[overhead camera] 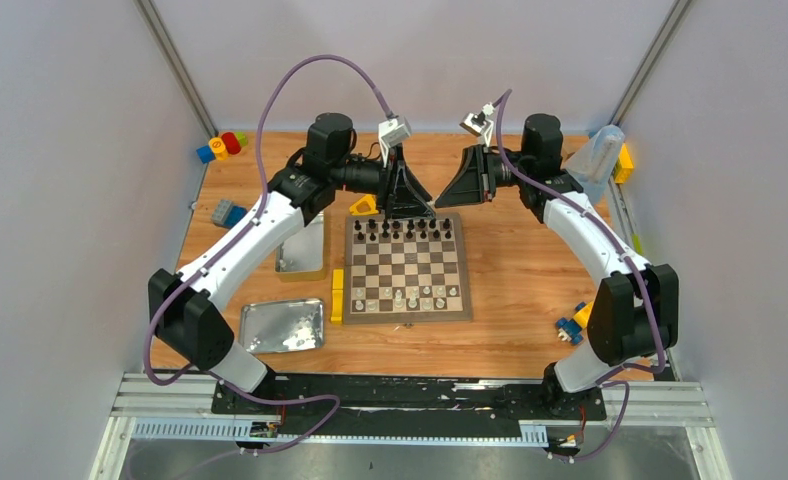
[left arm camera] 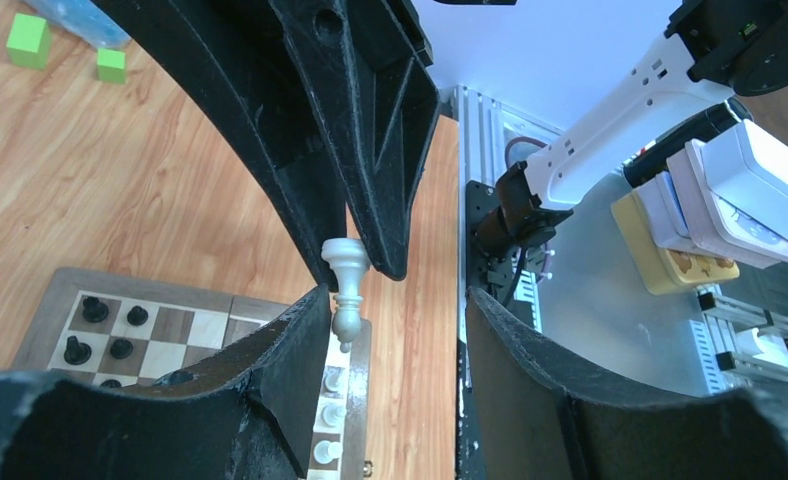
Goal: Set up the chess pieces on the board
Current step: Place the chess piece on the chessboard.
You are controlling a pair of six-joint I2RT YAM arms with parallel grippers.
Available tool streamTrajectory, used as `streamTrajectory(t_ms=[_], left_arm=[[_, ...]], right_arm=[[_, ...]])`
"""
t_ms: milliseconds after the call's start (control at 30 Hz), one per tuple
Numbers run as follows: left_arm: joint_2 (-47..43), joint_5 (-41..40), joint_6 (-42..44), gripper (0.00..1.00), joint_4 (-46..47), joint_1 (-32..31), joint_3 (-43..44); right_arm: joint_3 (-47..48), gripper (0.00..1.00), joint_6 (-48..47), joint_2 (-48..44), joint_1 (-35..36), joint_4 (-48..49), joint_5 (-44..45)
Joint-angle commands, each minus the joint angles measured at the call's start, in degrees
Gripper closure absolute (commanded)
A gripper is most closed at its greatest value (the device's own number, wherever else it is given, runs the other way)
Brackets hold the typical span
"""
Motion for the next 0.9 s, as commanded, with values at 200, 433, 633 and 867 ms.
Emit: streamTrajectory(t_ms=[200, 433, 633, 867], left_arm=[[0.4, 0.2, 0.2, 0.42, 1.6, 0.2, -0.7], [0.2, -0.9, 0.9, 0.57, 0.7, 0.2, -0.4], [0.4, -2.9, 0.9, 0.65, 0.6, 0.2, 0.3], [1.2, -3.2, 0.9, 0.73, 0.1, 0.2, 1.1]], right_arm=[[-1.5, 0.98, 4.0, -3.0, -0.7, 6.8, -1.3], [-2.3, 0.98, 3.9, -2.6, -1.0, 7.1, -1.2], [-2.7, 0.97, 3.8, -2.5, -1.0, 7.1, -1.0], [-3.4, 0.97, 3.4, -2.5, -1.0, 7.1, -0.9]])
